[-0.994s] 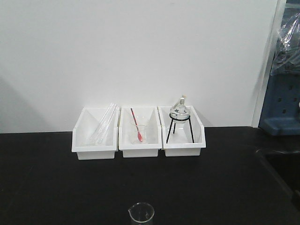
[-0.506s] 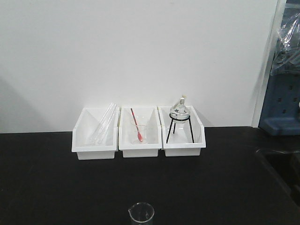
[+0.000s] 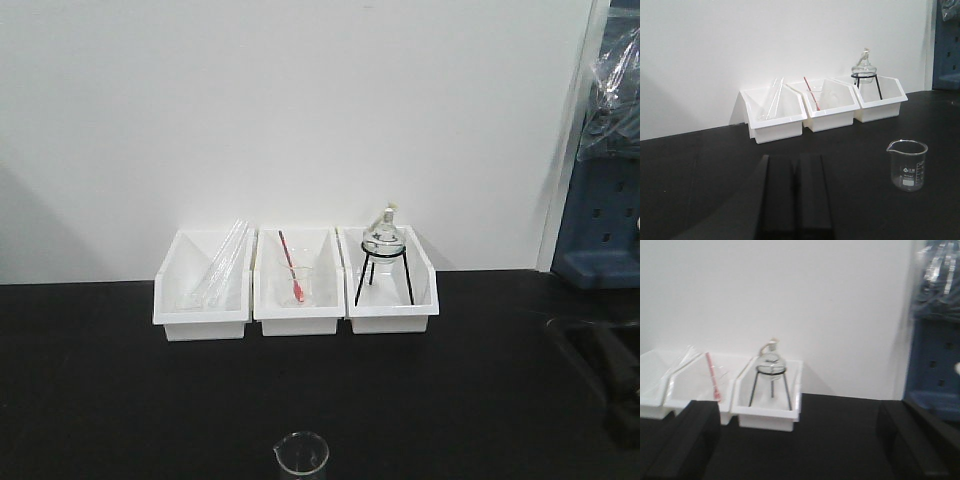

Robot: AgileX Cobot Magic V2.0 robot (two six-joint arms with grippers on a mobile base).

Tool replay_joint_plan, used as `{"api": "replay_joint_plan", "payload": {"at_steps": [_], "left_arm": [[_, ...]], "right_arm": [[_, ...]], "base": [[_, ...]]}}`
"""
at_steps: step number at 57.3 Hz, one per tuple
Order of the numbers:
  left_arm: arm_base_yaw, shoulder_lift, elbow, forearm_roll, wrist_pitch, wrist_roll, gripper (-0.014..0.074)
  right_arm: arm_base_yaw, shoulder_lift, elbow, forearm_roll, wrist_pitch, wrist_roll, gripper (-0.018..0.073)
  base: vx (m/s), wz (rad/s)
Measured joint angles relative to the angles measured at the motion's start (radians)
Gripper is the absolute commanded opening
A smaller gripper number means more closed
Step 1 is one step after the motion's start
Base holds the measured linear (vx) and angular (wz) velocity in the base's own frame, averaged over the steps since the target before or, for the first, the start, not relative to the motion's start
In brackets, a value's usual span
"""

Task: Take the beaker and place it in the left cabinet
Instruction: 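Lower the open right gripper around the clear glass beaker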

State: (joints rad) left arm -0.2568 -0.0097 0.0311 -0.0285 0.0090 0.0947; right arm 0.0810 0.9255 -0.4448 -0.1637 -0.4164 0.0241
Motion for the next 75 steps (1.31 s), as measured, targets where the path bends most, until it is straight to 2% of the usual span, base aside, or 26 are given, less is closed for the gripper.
{"api": "replay_joint_plan", "payload": {"at_steps": [13, 21, 29, 45, 58, 75], "left_arm": [[0.0, 0.0, 0.0, 0.0, 0.0, 0.0, 0.0001], [0.0, 0.0, 0.0, 0.0, 0.0, 0.0, 0.0001], [0.0, 0.0, 0.0, 0.0, 0.0, 0.0, 0.0001], [0.0, 0.0, 0.0, 0.0, 0.0, 0.0, 0.0001], [0.0, 0.0, 0.0, 0.0, 0.0, 0.0, 0.0001], [0.0, 0.0, 0.0, 0.0, 0.0, 0.0, 0.0001]], "right_arm": [[0.168, 0.148, 0.132, -0.213, -0.198, 0.189, 0.0661], [0.268, 0.323, 0.16, -0.263, -0.33, 0.215, 0.0656], [0.322, 0.508, 0.156, -0.27, -0.483, 0.187, 0.0652], [0.333, 0.853, 0.057, -0.286, -0.697, 0.14, 0.0635], [0.333, 1.024, -0.075, -0.327, -0.709, 0.15, 0.0617], [0.333, 1.131, -0.226, -0.36, -0.713, 0.172, 0.0594]], "base": [[0.0, 0.0], [0.0, 0.0], [0.0, 0.0], [0.0, 0.0], [0.0, 0.0], [0.0, 0.0]]}}
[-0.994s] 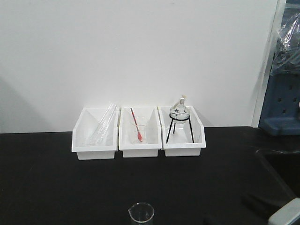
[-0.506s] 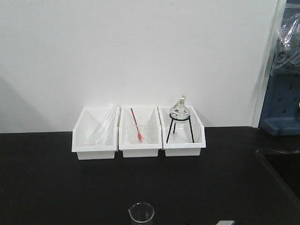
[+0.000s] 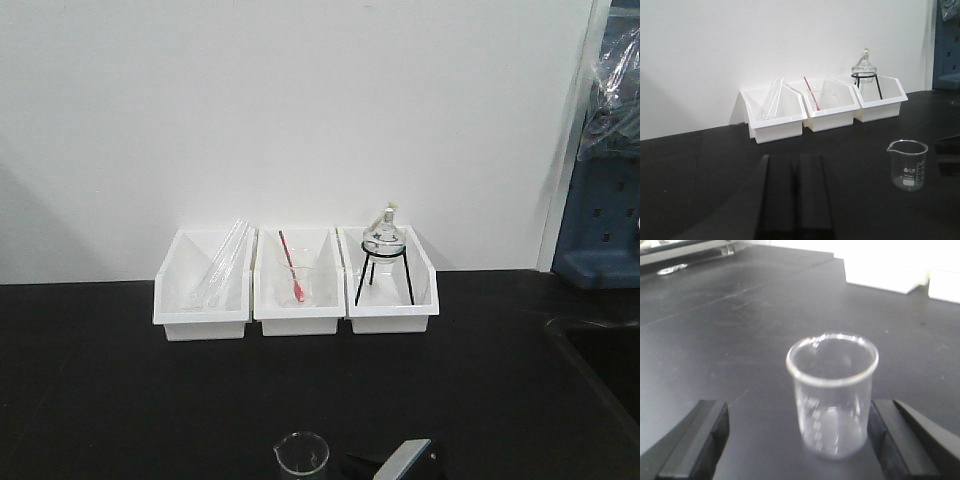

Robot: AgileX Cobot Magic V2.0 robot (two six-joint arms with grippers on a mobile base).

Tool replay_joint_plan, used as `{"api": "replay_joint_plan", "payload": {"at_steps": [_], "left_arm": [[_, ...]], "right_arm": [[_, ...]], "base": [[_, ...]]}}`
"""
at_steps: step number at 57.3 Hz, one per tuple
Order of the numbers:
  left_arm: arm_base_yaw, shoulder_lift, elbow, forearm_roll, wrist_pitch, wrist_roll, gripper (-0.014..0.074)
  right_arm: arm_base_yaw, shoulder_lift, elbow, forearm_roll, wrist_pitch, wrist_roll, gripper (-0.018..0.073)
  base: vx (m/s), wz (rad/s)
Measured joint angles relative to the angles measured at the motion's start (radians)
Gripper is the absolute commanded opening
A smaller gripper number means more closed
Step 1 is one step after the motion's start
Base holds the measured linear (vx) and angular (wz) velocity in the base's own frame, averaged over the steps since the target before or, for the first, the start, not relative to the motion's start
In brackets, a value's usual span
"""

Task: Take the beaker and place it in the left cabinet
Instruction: 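Lower the open right gripper around the clear glass beaker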

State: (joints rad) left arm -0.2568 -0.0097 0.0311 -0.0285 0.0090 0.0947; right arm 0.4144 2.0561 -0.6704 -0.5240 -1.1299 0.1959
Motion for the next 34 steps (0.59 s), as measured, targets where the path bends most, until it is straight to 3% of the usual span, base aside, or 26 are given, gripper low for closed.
{"api": "replay_joint_plan", "payload": {"at_steps": [34], "left_arm": [[0.0, 0.0, 0.0, 0.0, 0.0, 0.0, 0.0001]], "right_arm": [[0.0, 0.132, -0.159, -0.013, 0.022, 0.062, 0.0594]], "base": [[0.0, 0.0]]}}
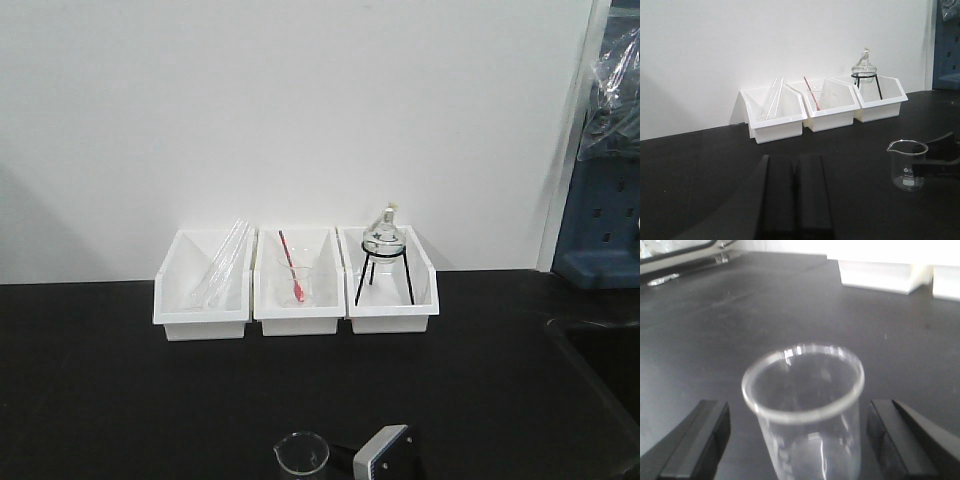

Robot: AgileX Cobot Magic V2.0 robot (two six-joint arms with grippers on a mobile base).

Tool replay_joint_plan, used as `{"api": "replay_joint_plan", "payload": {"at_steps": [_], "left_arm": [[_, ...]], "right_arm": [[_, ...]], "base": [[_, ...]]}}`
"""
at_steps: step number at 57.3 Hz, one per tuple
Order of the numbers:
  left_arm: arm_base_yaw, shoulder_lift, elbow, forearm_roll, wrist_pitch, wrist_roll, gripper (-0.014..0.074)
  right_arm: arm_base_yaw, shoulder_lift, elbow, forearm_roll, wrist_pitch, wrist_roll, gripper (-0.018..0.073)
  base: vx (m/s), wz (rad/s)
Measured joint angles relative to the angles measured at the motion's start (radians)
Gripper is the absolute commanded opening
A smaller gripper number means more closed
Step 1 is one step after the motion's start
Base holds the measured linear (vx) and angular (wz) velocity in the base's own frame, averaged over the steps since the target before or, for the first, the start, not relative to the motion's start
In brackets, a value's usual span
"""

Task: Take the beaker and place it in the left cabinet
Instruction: 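Lower the open right gripper around the clear glass beaker, then close the right gripper on the beaker and lift it off the bench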

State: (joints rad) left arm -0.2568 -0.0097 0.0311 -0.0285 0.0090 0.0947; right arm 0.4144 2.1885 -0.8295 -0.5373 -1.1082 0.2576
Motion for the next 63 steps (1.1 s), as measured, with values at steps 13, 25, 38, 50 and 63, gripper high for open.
{"api": "replay_joint_plan", "payload": {"at_steps": [13, 25, 38, 50, 63], "left_arm": [[0.0, 0.0, 0.0, 0.0, 0.0, 0.0, 0.0001], [0.0, 0.0, 0.0, 0.0, 0.0, 0.0, 0.0001], [0.0, 0.0, 0.0, 0.0, 0.0, 0.0, 0.0001], [0.0, 0.0, 0.0, 0.0, 0.0, 0.0, 0.0001], [0.0, 0.0, 0.0, 0.0, 0.0, 0.0, 0.0001]], "right_arm": [[0.0, 0.048, -0.009, 0.0, -0.018, 0.0, 0.0594], [0.0, 0.085, -0.071, -0.001, -0.023, 0.02, 0.0594], [0.003, 0.111, -0.151, -0.007, -0.022, 0.048, 0.0592], [0.035, 0.116, -0.189, -0.001, 0.04, 0.048, 0.0435], [0.068, 0.115, -0.191, -0.003, 0.053, 0.048, -0.0018]], "base": [[0.0, 0.0], [0.0, 0.0], [0.0, 0.0], [0.0, 0.0], [0.0, 0.0]]}}
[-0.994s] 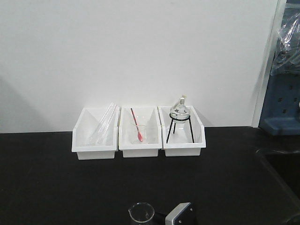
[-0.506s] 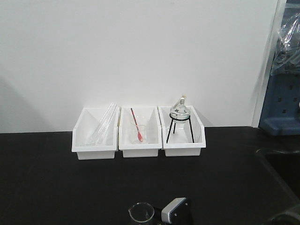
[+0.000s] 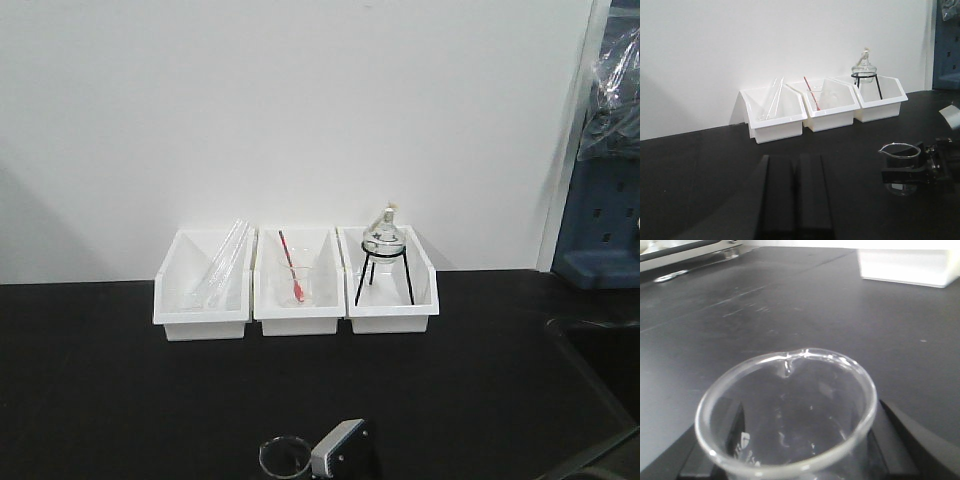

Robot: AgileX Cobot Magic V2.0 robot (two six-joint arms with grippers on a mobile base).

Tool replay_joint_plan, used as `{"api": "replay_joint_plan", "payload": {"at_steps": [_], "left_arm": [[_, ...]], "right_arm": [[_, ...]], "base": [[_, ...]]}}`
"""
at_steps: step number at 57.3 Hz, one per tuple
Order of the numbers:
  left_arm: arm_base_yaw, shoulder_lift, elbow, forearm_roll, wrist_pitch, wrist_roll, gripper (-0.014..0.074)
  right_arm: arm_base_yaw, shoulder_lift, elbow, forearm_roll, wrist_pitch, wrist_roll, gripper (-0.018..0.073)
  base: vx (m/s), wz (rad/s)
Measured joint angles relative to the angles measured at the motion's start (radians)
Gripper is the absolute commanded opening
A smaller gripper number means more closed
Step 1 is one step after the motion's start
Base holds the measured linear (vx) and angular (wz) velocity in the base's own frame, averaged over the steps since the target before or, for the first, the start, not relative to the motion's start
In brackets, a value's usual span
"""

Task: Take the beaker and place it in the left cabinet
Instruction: 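Close the right gripper on the beaker and lift it off the bench, then hold the beaker in the right gripper while the base backs away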

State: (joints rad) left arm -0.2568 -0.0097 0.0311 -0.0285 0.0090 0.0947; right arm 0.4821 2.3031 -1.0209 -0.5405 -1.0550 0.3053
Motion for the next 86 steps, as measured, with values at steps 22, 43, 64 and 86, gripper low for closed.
{"api": "replay_joint_plan", "payload": {"at_steps": [22, 43, 64, 86], "left_arm": [[0.0, 0.0, 0.0, 0.0, 0.0, 0.0, 0.0001], [0.0, 0.0, 0.0, 0.0, 0.0, 0.0, 0.0001], [0.0, 0.0, 0.0, 0.0, 0.0, 0.0, 0.0001], [0.0, 0.0, 0.0, 0.0, 0.0, 0.0, 0.0001]], "right_arm": [[0.0, -0.221, 0.157, 0.034, 0.117, 0.049, -0.0006], [0.0, -0.764, 0.473, 0.151, 0.305, 0.048, -0.0006], [0.0, -1.367, 0.606, 0.184, 0.896, 0.048, -0.0006], [0.0, -1.856, 0.612, 0.078, 1.358, 0.045, -0.0006]], "base": [[0.0, 0.0], [0.0, 0.0], [0.0, 0.0], [0.0, 0.0]]}}
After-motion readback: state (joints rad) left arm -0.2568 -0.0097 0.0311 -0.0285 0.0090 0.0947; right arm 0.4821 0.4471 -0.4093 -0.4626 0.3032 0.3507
